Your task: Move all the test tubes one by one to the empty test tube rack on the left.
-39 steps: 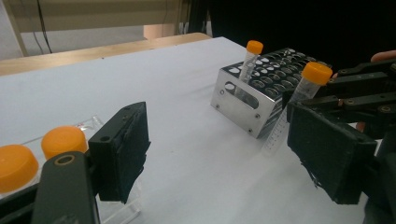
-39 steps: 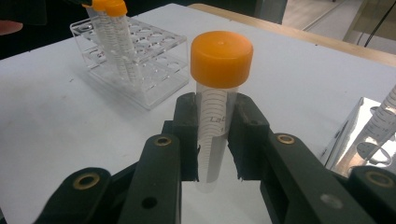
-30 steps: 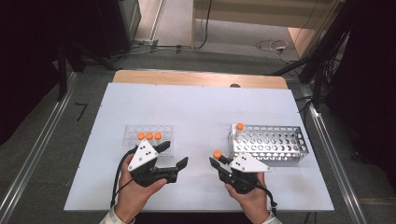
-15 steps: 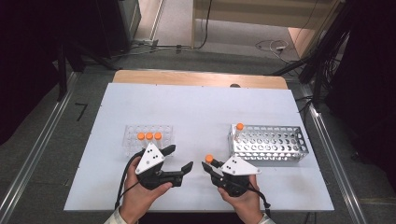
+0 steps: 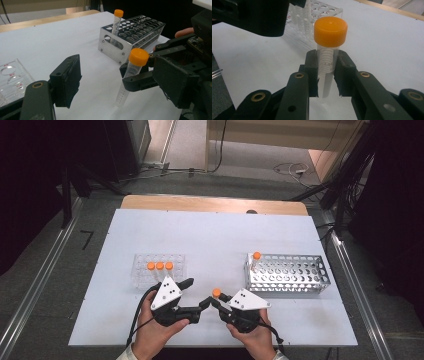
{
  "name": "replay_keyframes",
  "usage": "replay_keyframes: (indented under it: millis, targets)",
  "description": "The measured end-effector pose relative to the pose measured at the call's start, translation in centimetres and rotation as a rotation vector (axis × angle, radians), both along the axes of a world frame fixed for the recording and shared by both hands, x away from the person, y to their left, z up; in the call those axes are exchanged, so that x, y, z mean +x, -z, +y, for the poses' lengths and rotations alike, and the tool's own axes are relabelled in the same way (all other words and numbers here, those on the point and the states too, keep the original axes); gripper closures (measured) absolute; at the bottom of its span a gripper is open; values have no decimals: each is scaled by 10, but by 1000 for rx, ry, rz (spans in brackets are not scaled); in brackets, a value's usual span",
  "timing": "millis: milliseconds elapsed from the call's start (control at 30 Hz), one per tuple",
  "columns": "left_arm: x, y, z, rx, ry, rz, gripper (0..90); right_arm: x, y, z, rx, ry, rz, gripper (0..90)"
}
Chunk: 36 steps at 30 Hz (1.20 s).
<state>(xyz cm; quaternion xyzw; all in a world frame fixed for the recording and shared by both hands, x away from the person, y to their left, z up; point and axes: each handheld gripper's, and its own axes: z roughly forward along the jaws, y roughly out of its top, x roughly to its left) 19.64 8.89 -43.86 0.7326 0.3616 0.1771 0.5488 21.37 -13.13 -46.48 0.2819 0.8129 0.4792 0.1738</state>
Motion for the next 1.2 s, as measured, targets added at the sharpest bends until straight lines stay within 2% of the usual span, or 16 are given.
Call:
replay_keyframes:
  millis: [500,900,1200]
  targets:
    - [-1,2,-7,6,10,-7,271,-3,0,10,13,-30,2,721]
    - [-3,4,-10,1,27,-23,482,-4,-1,15,17,-43,5,721]
    - [-4,6,-12,26,40,-31,601,-4,-1,15,16,-44,4,721]
